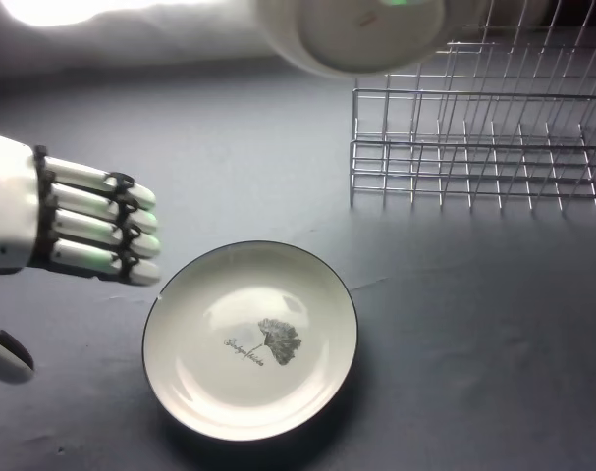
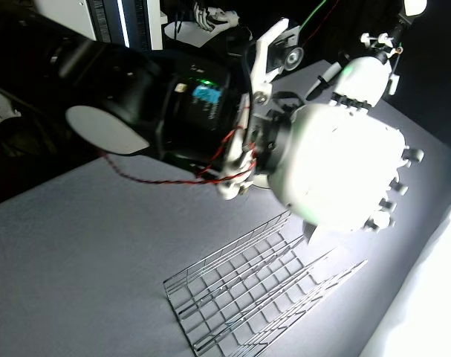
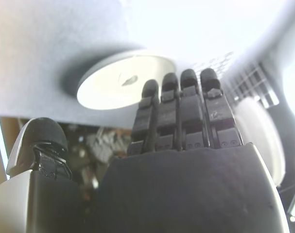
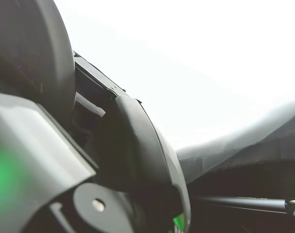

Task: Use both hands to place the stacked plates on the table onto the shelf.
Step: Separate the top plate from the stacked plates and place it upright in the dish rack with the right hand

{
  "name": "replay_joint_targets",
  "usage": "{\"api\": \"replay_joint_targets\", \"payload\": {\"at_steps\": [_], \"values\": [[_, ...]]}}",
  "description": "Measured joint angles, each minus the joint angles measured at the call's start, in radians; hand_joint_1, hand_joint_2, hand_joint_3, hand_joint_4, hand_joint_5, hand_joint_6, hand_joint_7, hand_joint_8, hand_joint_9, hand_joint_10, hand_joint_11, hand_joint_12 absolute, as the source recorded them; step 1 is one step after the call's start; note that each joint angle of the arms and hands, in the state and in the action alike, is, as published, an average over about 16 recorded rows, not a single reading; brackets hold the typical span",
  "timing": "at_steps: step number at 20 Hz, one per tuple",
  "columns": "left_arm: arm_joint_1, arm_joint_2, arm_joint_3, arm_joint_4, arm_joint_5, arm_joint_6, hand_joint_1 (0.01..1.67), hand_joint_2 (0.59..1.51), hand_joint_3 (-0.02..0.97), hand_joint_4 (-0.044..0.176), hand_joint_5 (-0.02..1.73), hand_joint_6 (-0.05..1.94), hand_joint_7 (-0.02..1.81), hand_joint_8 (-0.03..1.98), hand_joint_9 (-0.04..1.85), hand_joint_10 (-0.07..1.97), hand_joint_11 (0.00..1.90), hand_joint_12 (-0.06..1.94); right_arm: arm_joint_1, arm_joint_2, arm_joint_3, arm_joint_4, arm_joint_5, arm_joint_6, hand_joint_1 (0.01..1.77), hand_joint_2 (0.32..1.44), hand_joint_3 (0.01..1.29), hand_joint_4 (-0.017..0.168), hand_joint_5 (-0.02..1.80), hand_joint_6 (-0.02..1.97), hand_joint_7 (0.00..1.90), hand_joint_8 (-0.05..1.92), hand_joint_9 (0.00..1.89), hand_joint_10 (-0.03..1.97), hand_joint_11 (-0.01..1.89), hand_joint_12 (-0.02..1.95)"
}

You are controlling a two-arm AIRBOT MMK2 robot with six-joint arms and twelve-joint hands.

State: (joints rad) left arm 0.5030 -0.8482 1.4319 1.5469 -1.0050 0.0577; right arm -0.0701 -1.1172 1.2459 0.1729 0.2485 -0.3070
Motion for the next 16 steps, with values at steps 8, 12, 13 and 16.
{"api": "replay_joint_targets", "payload": {"at_steps": [8,12,13,16], "values": [[0.001,-0.043,0.009,0.020,-0.102,-0.040,0.01,1.159,0.018,-0.002,0.13,0.02,0.14,0.01,0.12,0.01,0.02,0.18,-0.040,0.061,0.001,0.000,0.011,0.000,1.36,1.00,0.01,-0.007,0.91,0.94,1.01,0.92,0.91,1.17,0.63,1.30],[0.001,-0.065,0.024,0.038,-0.137,-0.052,0.01,1.160,0.018,-0.002,0.12,0.02,0.14,0.01,0.12,0.01,0.02,0.17,-0.079,0.084,0.003,0.001,0.028,0.000,1.37,1.00,0.01,-0.007,0.90,0.96,1.01,0.93,0.91,1.17,0.63,1.29],[0.001,-0.071,0.029,0.042,-0.144,-0.055,0.01,1.160,0.018,-0.002,0.13,0.02,0.14,0.01,0.12,0.01,0.02,0.17,-0.091,0.089,0.004,0.001,0.033,0.000,1.37,1.00,0.01,-0.007,0.90,0.96,1.01,0.93,0.91,1.17,0.63,1.29],[0.002,-0.089,0.045,0.058,-0.160,-0.064,0.01,1.160,0.018,-0.002,0.13,0.02,0.15,0.01,0.13,0.01,0.02,0.19,-0.128,0.100,0.007,0.002,0.050,0.000,1.37,1.00,0.01,-0.007,0.90,0.96,1.01,0.93,0.92,1.15,0.63,1.28]]}}
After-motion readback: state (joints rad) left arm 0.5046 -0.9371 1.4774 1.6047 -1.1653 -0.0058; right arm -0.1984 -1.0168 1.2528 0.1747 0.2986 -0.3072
